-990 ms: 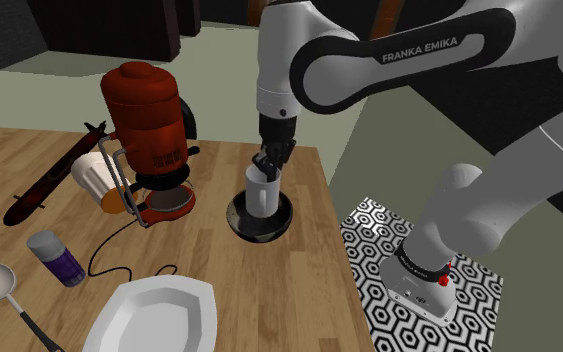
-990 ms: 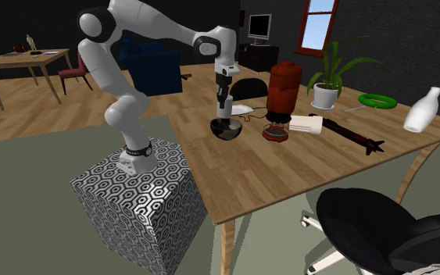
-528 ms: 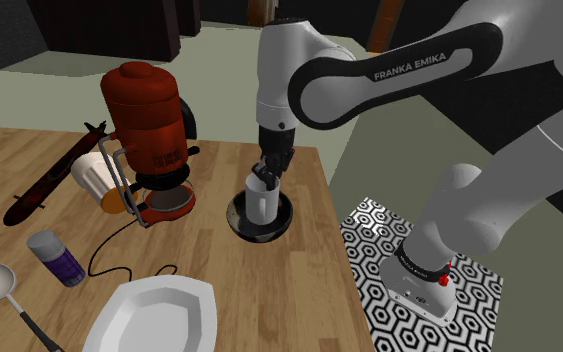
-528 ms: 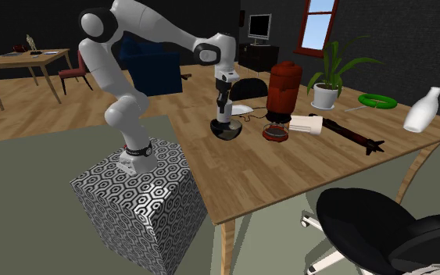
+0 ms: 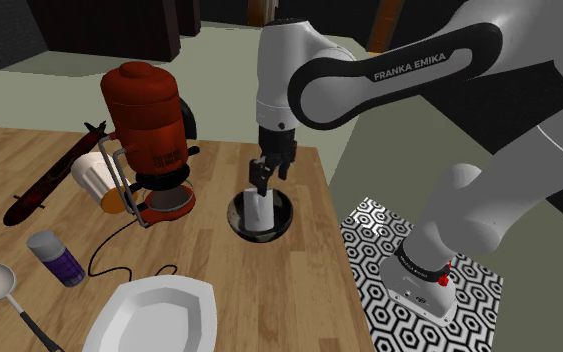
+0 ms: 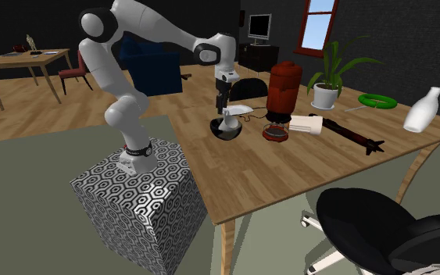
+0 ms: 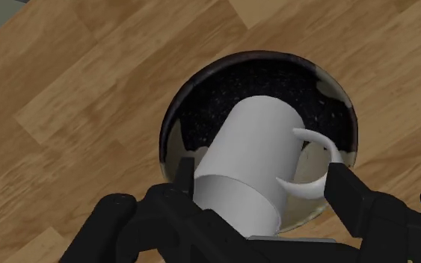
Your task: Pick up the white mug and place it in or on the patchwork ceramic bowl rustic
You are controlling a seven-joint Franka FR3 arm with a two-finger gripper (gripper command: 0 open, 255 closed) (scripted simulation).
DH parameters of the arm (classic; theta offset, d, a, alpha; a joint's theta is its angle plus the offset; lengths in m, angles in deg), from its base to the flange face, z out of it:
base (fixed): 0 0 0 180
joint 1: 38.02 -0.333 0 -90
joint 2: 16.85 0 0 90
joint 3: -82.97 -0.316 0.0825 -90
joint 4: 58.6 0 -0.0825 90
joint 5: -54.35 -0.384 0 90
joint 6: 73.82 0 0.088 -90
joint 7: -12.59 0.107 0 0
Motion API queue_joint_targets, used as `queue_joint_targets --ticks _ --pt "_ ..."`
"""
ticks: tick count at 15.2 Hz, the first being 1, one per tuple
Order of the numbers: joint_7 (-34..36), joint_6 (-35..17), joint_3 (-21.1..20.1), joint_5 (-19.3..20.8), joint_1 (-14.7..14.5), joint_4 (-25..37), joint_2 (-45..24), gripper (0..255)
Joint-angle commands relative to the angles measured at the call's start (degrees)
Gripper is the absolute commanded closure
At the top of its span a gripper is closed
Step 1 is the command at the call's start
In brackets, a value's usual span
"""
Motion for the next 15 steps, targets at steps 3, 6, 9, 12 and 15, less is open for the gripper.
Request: queue_joint_targets --ticks 3,6,9,12,15 --pt "0.0 0.0 0.0 0.0 0.0 0.0 0.0 0" --pt "-0.03 5.98 0.64 0.26 0.21 4.75 1.23 0" --pt "-0.02 7.52 0.8 0.34 0.27 6.09 1.43 0" --pt "-0.02 7.52 0.8 0.34 0.27 6.1 1.43 0" --pt "-0.02 7.51 0.8 0.34 0.27 6.09 1.43 0"
